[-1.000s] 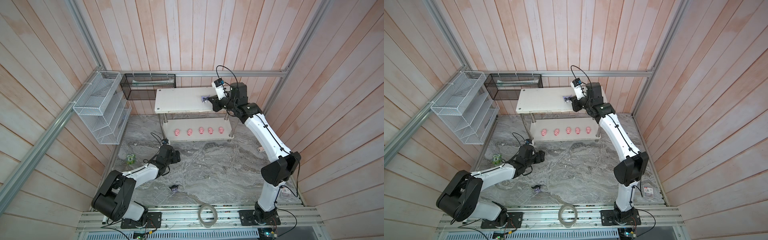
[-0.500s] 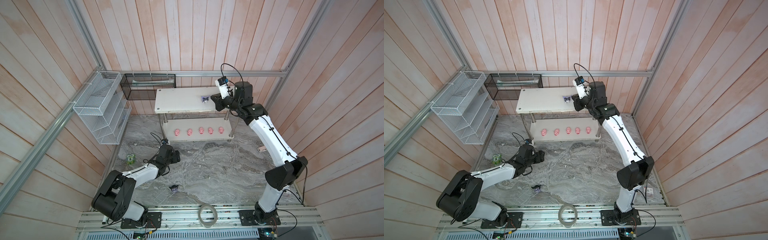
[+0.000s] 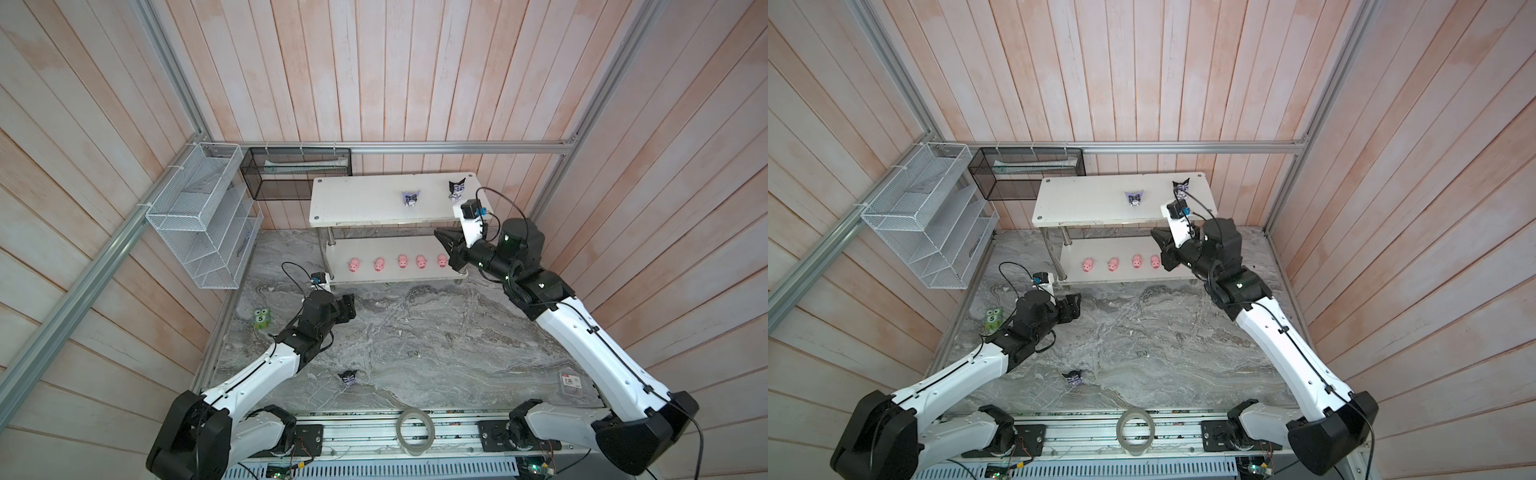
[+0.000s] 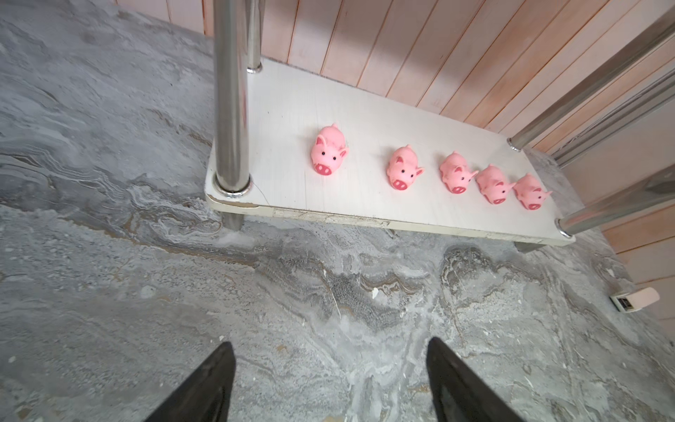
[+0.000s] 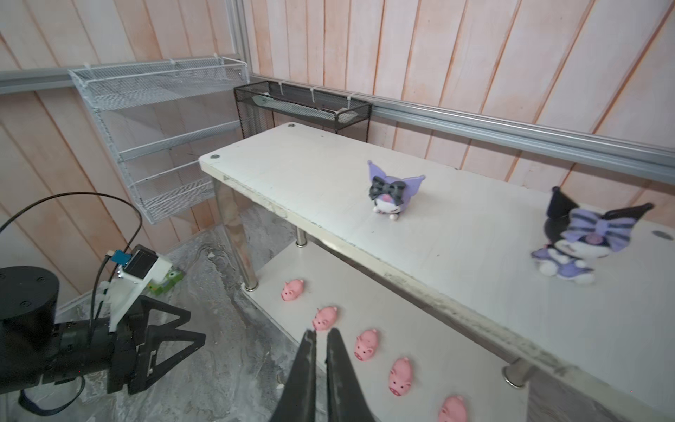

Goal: Organize plastic toys on shelves
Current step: Pick up the plastic toy from the bottom-center of the table.

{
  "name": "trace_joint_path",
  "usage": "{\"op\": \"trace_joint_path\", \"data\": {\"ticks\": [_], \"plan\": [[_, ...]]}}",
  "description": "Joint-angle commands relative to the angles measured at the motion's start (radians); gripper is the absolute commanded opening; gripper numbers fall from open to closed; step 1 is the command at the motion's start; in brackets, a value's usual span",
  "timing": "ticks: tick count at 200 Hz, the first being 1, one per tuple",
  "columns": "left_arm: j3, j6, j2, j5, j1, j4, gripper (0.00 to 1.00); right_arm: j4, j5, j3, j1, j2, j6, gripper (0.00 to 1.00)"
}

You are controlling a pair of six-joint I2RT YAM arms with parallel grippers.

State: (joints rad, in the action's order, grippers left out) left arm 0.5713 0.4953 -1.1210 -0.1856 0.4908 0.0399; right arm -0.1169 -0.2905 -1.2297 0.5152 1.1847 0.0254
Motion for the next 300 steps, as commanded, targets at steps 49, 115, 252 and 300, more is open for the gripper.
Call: {"op": "trace_joint_path", "data": {"ticks": [49, 115, 252, 300], "plan": [[-0.065, 0.2, 0.203, -0.319, 0.351, -0.308, 0.84, 0.344, -0.066, 0.489, 0.045, -0.135, -0.216, 0.11], [-0.079, 0.557, 0.244, -0.479, 0.666, -0.586, 0.85, 0.509, -0.111, 0.589, 0.046, 0.023, -0.311, 0.21], [-0.098, 0.874, 0.111, -0.474, 0.883, -0.722, 0.86, 0.602, -0.152, 0.609, 0.045, 0.208, -0.355, 0.28], [-0.129, 0.874, 0.088, -0.462, 0.883, -0.665, 0.86, 0.6, -0.18, 0.583, 0.043, 0.259, -0.355, 0.28]]}}
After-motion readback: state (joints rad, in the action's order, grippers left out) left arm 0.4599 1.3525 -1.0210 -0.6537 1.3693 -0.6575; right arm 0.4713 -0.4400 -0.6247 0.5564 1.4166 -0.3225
